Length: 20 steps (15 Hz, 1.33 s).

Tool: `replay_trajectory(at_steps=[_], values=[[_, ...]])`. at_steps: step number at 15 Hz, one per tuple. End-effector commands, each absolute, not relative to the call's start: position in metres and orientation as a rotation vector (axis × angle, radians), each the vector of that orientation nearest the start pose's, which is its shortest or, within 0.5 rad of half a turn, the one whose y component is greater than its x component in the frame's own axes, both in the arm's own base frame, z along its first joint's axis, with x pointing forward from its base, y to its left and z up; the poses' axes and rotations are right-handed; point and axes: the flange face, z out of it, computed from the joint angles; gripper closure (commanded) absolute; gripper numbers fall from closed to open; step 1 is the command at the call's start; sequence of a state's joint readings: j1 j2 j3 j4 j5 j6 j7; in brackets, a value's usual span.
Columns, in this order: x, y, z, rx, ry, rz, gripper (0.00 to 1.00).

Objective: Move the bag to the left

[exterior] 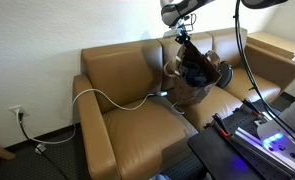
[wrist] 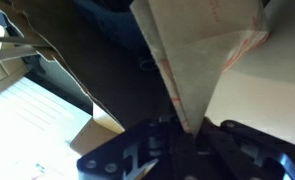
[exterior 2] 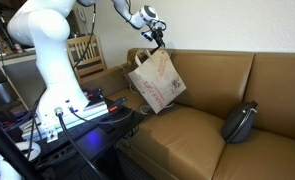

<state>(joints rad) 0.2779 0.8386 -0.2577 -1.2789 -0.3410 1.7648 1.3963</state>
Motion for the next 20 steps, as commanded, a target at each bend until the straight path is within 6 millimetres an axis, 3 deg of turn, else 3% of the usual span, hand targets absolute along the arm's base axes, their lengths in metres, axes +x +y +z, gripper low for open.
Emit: replay_trajectory(at_steps=[1,7,9,12,15,17,18,19,20], values=[[0.677,0.064,0.31,2.153,-1.26,0.145,1.0],[0.622,0.148,0.38,2.327,-0.929,0.131,1.0],[0.611,0.158,0.401,2.423,-0.827,0.135,1.0],[0.612,0.156,0.422,2.541,-0.671,0.071,1.0],[0.611,0.152,0.429,2.61,-0.477,0.029,1.0],[0.603,0.163,0.422,2.593,-0.341,-0.034,1.0],[0.602,0.167,0.417,2.559,-0.312,-0.062,1.0],[0.616,0.162,0.405,2.578,-0.416,-0.023,0.99],[0.613,0.166,0.401,2.573,-0.385,-0.038,0.99]])
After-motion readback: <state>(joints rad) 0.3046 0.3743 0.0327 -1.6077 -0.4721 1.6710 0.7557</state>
